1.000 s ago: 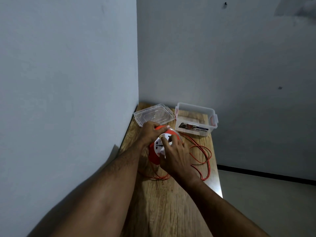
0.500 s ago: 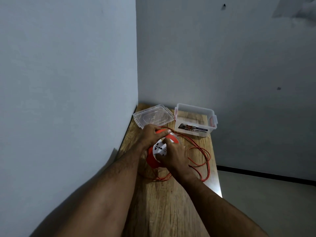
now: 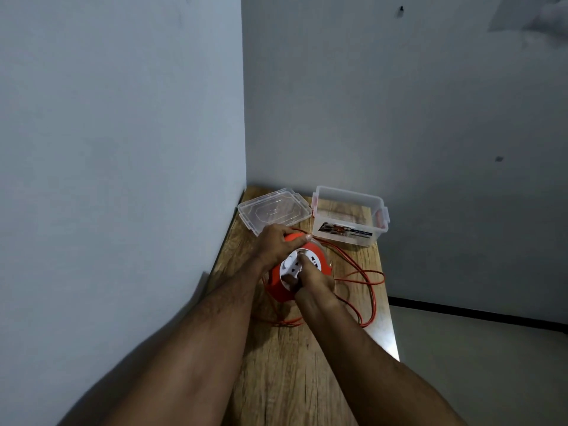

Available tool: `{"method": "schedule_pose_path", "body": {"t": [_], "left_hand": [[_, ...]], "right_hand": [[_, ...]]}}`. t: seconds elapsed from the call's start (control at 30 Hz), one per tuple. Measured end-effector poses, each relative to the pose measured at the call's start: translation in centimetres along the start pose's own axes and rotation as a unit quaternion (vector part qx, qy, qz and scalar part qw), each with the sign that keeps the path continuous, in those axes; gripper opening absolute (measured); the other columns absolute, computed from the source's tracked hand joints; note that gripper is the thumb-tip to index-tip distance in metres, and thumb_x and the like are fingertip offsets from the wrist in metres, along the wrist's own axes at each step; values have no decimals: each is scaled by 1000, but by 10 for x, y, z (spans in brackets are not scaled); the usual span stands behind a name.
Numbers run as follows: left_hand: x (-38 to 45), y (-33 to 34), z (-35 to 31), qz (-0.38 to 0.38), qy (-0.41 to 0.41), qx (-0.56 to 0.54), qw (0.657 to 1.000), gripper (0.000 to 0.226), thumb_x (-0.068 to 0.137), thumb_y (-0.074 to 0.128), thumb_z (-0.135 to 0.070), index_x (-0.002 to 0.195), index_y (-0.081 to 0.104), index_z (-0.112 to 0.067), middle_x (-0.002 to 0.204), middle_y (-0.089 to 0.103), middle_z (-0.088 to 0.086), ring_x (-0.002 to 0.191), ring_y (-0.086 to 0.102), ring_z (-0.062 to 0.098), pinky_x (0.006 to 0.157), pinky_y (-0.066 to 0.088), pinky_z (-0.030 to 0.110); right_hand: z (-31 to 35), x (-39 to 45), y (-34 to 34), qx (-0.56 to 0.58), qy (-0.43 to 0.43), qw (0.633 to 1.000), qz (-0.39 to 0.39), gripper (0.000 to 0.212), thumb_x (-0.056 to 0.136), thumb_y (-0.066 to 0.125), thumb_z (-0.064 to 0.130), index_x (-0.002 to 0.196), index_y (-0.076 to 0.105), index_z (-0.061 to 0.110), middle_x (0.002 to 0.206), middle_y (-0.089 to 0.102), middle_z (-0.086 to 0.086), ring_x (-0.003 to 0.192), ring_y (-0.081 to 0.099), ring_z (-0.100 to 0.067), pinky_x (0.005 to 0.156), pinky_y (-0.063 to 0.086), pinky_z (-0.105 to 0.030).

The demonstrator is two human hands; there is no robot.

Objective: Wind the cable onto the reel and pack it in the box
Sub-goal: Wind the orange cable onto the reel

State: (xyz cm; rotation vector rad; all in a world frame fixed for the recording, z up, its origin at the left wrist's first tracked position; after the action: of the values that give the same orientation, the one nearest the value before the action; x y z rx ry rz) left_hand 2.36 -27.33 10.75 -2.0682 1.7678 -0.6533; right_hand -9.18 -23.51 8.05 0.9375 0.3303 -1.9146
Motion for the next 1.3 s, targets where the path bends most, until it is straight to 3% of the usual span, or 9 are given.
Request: {"method": "schedule_pose_path", "body": {"t": [0.1,0.17,0.23,0.33,0.57,0.8,0.97,1.2,1.3], "left_hand": [[1,-3,1,-5,-21,-21,1000,49,89,71,-55,113,79,-13,106,78,1,88,73,13,80,62,29],[3,-4,1,-14,-29,-26,999,49,89,71,-55,110,79,-12,101,77,-1,89,72,15,77,57,23],[5,-6,3,-17,-33,-22,999,46,88,73,-54,100,80,-10,93,77,2,84,71,18,74,57,27],[8,-7,5,-18,-35,-13,999,48,87,72,-56,92,80,-9,87,77,8,80,71,21,76,59,34],[6,-3,0,-9,-29,-5,1000,48,89,70,-56,105,79,-11,100,77,5,83,66,11,77,53,25],[6,-3,2,8,-27,-2,1000,53,86,72,-60,111,79,-14,106,79,3,91,71,13,85,60,32],[5,-5,0,12,-34,3,999,50,86,70,-61,107,80,-16,100,80,2,82,73,11,78,63,31],[6,-2,-5,0,-22,24,999,46,86,71,-58,101,80,-15,93,78,2,78,71,11,76,63,35],[6,0,-6,11,-13,37,999,47,86,71,-59,104,80,-17,95,79,0,79,72,9,77,64,37]], "right_hand": [[9,-6,-9,-151,-221,963,35,52,81,80,27,126,57,14,121,66,-7,106,67,-28,87,59,-49],[19,-15,-16,-328,-523,785,50,27,84,73,24,109,63,20,105,68,2,95,66,-16,80,56,-28],[22,-23,-19,-444,-673,589,63,25,83,73,22,105,61,20,106,63,0,96,61,-16,78,49,-21],[16,-16,-22,-570,-659,488,50,54,79,76,40,125,56,20,122,57,-9,103,59,-23,77,55,-30],[12,-13,-20,-620,-585,522,28,73,79,70,54,139,44,21,136,47,-13,104,63,-27,83,55,-41],[19,-4,-15,-540,-585,599,83,47,72,78,41,109,55,22,114,58,1,104,57,-16,76,50,-25],[18,1,-17,-382,-502,771,85,57,67,82,49,114,59,26,105,65,11,95,62,-4,77,54,-22],[4,4,-6,-162,-159,974,3,84,65,91,44,130,55,5,122,65,-13,107,67,-33,82,61,-50],[1,1,4,7,12,1000,-21,89,73,88,35,141,39,6,131,53,-18,106,65,-40,71,61,-49]]}}
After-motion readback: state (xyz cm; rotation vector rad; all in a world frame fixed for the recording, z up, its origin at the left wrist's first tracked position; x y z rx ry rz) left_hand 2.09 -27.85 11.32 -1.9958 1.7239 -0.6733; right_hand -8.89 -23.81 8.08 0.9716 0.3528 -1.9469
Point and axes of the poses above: each hand's wrist, its own x-axis towards the middle knuckle, its own y-axis out of the palm, z = x × y, the point moved 2 cm from there along x, towards the middle knuckle
